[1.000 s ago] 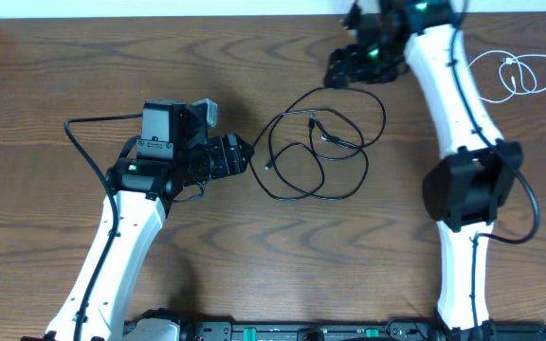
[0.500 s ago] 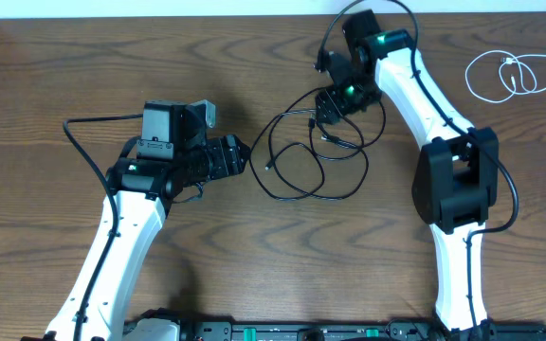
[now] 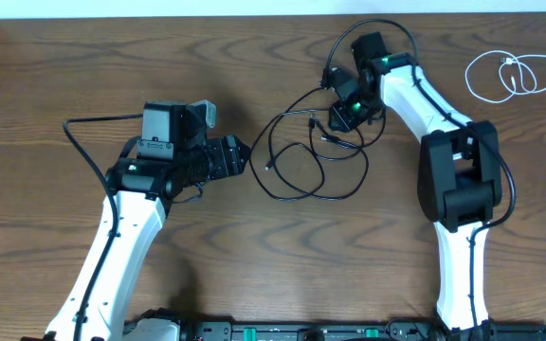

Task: Untangle cables
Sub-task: 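Move both grippers toward the black cable in the table center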

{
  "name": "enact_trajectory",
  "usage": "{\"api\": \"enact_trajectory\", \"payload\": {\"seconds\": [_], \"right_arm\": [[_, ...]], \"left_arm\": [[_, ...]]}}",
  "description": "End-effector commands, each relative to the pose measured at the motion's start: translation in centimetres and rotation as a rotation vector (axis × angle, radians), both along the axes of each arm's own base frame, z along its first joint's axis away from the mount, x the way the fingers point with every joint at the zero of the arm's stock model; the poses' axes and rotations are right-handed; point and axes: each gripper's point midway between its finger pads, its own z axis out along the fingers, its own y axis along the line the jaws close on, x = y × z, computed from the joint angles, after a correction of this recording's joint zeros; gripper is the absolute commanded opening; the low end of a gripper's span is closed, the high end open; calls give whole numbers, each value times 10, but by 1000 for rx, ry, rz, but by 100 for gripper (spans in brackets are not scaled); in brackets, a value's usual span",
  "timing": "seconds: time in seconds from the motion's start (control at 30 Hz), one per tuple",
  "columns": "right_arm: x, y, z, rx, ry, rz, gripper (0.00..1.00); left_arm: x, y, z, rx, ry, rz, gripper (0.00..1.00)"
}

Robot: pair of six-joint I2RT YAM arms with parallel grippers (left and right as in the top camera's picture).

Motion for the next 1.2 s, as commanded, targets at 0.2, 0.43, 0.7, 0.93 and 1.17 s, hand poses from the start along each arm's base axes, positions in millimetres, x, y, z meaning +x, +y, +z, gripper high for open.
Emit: {"api": "enact_trajectory", "payload": {"seconds": [0.2, 0.43, 0.7, 0.93, 1.17], "right_arm": [[6, 12, 30, 87, 33, -127, 1], [3, 39, 163, 317, -82, -89, 1], [-46, 32, 298, 453, -212, -144, 1], [-99, 18, 376, 515, -343, -135, 1], [-126, 24, 394, 590, -312, -85, 1]], "left_arm": [[5, 3, 7, 14, -26, 2, 73], [5, 3, 7, 14, -26, 1, 74], [3, -10, 17, -60, -43, -44, 86], [13, -47, 63, -258, -221, -223, 95], [22, -68, 86, -264, -385, -325, 96]]}}
